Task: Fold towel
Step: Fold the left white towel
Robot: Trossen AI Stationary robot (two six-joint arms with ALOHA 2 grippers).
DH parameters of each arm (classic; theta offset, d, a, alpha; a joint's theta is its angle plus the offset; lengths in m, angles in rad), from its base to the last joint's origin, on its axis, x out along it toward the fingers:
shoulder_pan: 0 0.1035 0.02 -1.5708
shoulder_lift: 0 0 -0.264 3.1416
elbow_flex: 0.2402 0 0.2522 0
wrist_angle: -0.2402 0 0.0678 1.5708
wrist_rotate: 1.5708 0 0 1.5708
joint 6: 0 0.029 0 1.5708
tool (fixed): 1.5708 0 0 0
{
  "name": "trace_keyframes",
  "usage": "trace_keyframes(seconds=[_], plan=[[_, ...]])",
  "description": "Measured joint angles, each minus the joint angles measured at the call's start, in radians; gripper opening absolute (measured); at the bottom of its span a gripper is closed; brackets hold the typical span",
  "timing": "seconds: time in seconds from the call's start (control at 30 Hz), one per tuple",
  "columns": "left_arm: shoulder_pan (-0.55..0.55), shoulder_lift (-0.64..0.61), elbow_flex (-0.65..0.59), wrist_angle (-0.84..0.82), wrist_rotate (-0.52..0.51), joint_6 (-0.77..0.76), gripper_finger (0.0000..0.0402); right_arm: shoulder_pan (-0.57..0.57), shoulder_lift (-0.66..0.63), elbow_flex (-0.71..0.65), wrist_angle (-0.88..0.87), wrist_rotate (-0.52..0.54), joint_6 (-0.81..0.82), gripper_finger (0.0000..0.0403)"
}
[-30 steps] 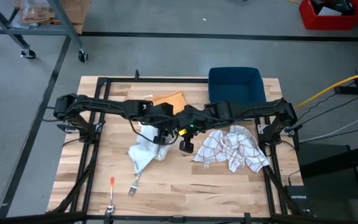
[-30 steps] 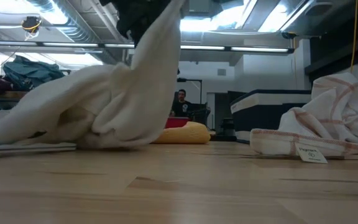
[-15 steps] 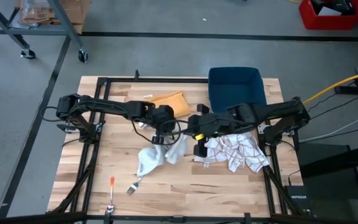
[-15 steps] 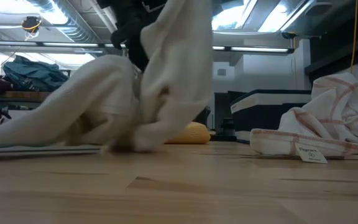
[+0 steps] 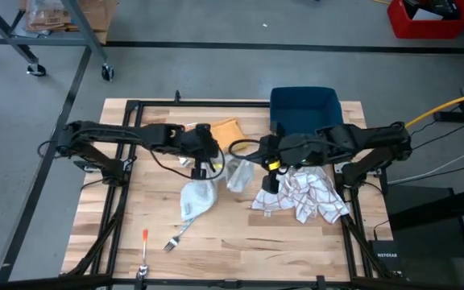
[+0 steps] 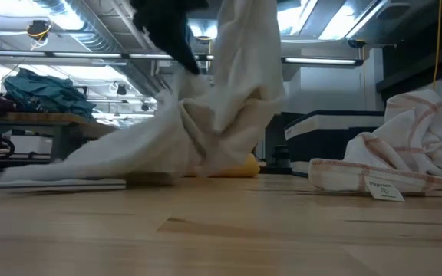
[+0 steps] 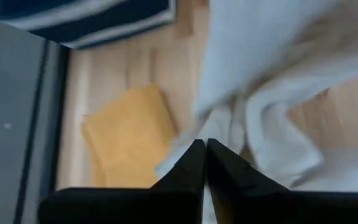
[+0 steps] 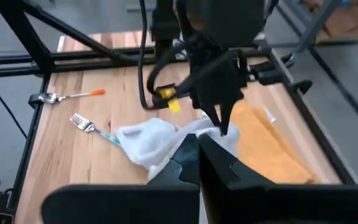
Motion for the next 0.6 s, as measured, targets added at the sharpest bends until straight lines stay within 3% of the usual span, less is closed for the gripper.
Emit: trace_keyframes(seconds=[0.3, 0.6], plan=[[-0.008, -0.179, 0.000, 0.103, -0.011, -0.186, 0.0006, 0.000, -0.081, 0.000, 0.168, 0.001, -0.087, 0.0001], [-0.010, -0.256, 0.001, 0.108, -0.011, -0.283, 0.0052, -0.001, -0.094, 0.000, 0.203, -0.004, -0.114, 0.0001]])
